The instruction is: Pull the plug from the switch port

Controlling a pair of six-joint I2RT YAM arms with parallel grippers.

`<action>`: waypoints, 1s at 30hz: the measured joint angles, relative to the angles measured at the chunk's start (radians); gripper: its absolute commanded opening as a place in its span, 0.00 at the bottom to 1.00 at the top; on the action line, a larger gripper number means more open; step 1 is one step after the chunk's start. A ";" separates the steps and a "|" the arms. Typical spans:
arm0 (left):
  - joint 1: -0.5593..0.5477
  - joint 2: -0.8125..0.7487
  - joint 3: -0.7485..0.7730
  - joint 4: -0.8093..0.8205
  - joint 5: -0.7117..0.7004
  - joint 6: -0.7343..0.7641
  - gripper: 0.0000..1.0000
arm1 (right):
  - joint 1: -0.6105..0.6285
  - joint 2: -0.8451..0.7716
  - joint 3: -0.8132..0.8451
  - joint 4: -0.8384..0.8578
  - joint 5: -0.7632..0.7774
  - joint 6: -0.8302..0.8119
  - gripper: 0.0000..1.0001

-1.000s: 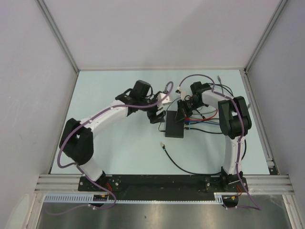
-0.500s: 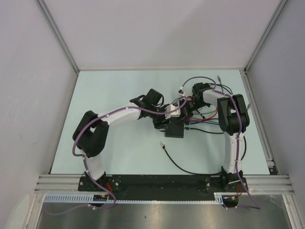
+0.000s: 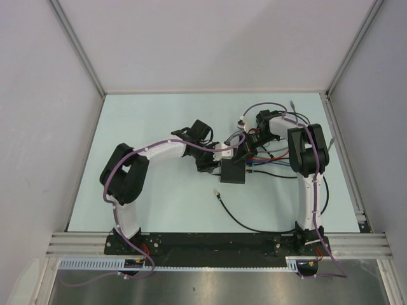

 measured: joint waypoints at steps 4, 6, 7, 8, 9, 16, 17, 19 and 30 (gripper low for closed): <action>0.013 0.000 -0.001 -0.026 0.033 0.022 0.59 | 0.000 0.010 0.014 -0.019 0.000 0.000 0.14; 0.013 0.000 0.014 -0.051 0.080 0.014 0.58 | 0.000 0.014 0.020 -0.028 -0.001 0.000 0.14; 0.012 0.001 0.024 -0.063 0.098 0.011 0.58 | 0.000 0.016 0.023 -0.034 -0.001 0.000 0.14; 0.011 0.005 0.053 -0.089 0.129 0.001 0.57 | 0.000 0.020 0.028 -0.042 -0.001 0.000 0.14; 0.010 0.009 0.075 -0.101 0.145 -0.004 0.56 | 0.000 0.023 0.031 -0.047 -0.002 0.000 0.14; 0.002 0.038 0.147 -0.149 0.221 -0.021 0.50 | 0.016 0.051 0.054 -0.093 -0.027 -0.003 0.14; 0.002 0.044 0.142 -0.153 0.222 -0.021 0.49 | 0.019 0.053 0.059 -0.095 -0.027 -0.006 0.14; 0.001 0.058 0.135 -0.163 0.221 -0.021 0.49 | 0.019 0.053 0.061 -0.098 -0.025 -0.011 0.14; -0.014 0.090 0.114 -0.156 0.202 -0.050 0.44 | 0.019 0.061 0.072 -0.113 -0.026 -0.016 0.14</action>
